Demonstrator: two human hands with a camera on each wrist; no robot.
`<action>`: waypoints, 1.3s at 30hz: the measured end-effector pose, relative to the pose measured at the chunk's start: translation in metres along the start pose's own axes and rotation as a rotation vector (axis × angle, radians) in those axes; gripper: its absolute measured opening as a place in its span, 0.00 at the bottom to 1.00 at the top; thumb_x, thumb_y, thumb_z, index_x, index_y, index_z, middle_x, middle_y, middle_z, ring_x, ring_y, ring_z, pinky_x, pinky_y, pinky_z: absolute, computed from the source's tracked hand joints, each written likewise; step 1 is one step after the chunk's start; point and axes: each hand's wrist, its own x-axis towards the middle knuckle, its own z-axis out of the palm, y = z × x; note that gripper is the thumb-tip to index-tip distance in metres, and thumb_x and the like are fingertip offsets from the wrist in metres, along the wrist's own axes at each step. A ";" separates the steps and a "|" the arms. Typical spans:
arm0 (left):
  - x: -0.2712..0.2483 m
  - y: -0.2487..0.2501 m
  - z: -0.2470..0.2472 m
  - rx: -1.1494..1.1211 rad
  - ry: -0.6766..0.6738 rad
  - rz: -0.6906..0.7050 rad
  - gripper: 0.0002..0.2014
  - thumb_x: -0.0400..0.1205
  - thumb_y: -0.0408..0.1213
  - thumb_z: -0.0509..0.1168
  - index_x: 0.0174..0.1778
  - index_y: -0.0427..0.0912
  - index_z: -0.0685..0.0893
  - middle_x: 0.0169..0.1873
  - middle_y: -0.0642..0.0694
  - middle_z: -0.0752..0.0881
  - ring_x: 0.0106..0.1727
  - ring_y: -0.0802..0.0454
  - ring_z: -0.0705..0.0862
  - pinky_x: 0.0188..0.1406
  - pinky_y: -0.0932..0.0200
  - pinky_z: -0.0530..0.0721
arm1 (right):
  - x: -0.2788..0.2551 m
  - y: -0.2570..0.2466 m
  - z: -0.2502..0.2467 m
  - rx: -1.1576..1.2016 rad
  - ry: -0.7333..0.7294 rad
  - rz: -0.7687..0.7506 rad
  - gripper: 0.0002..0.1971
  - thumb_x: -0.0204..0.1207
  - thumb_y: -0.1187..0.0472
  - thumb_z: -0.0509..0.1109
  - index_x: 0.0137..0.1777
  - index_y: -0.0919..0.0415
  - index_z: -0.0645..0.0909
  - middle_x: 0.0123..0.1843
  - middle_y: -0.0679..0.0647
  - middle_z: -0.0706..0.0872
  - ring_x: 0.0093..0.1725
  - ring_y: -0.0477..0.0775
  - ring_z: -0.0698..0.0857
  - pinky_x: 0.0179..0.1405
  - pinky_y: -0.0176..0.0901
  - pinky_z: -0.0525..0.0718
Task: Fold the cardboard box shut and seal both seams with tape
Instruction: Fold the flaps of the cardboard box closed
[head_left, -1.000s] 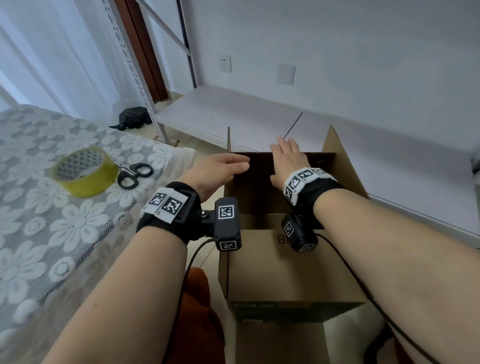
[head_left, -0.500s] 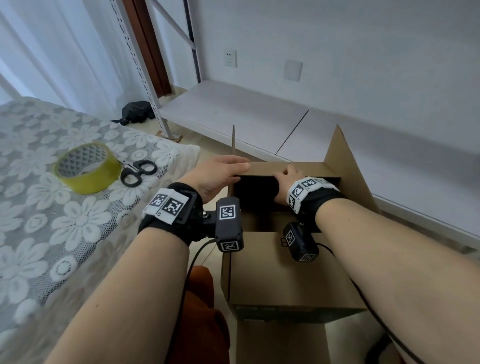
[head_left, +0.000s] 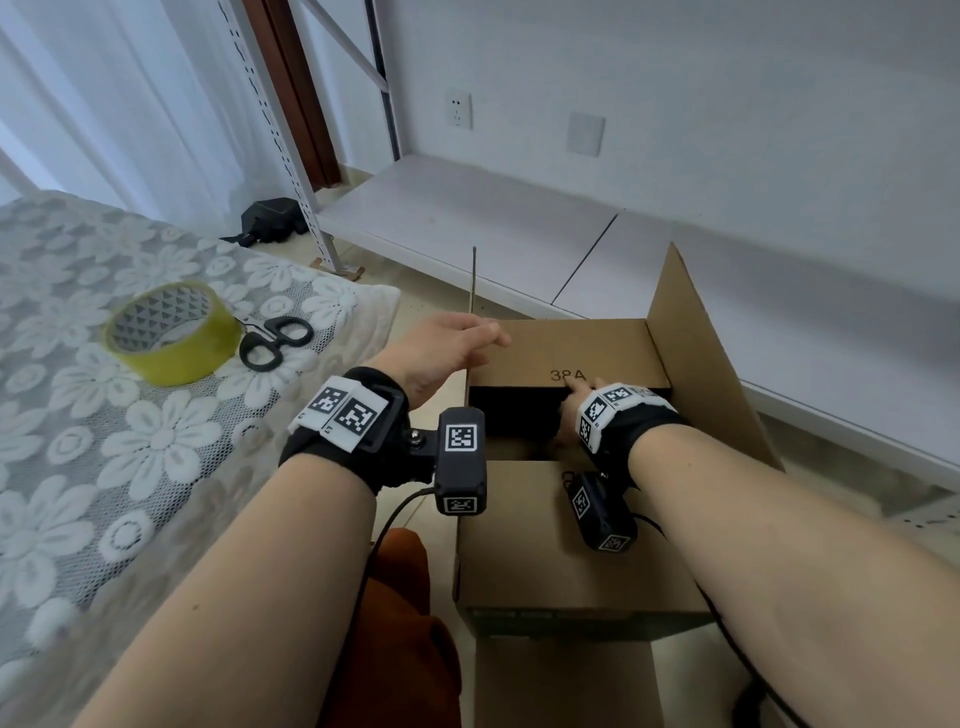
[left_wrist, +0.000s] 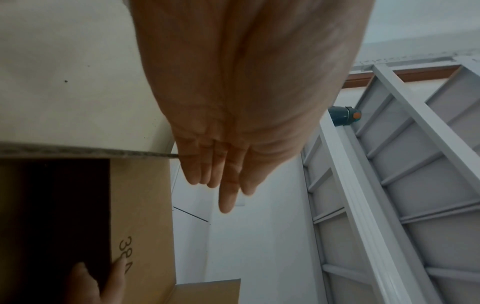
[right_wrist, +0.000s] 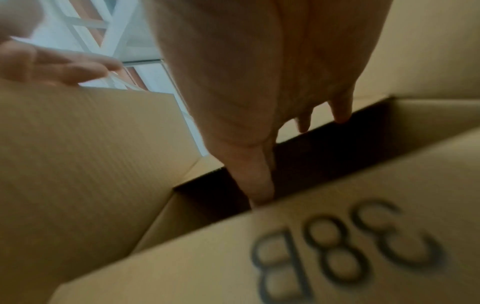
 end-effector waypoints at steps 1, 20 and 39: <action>0.001 0.001 0.001 0.021 0.007 0.003 0.14 0.86 0.32 0.59 0.36 0.38 0.84 0.57 0.46 0.84 0.52 0.58 0.79 0.53 0.65 0.79 | -0.002 0.001 0.006 -0.003 -0.038 0.009 0.32 0.78 0.47 0.66 0.80 0.50 0.62 0.85 0.55 0.50 0.82 0.68 0.51 0.78 0.60 0.56; 0.007 0.002 0.005 0.419 -0.092 0.062 0.18 0.84 0.32 0.58 0.26 0.41 0.74 0.68 0.50 0.80 0.64 0.58 0.76 0.67 0.62 0.68 | 0.008 0.000 -0.009 0.178 -0.162 -0.020 0.55 0.55 0.27 0.74 0.80 0.53 0.62 0.79 0.53 0.66 0.78 0.60 0.67 0.76 0.56 0.67; 0.009 -0.016 0.016 0.207 -0.164 0.148 0.16 0.73 0.21 0.72 0.46 0.49 0.84 0.62 0.53 0.82 0.62 0.60 0.82 0.65 0.60 0.80 | 0.008 0.010 0.016 0.051 -0.100 -0.021 0.60 0.54 0.35 0.80 0.83 0.54 0.54 0.86 0.53 0.43 0.83 0.67 0.44 0.80 0.65 0.54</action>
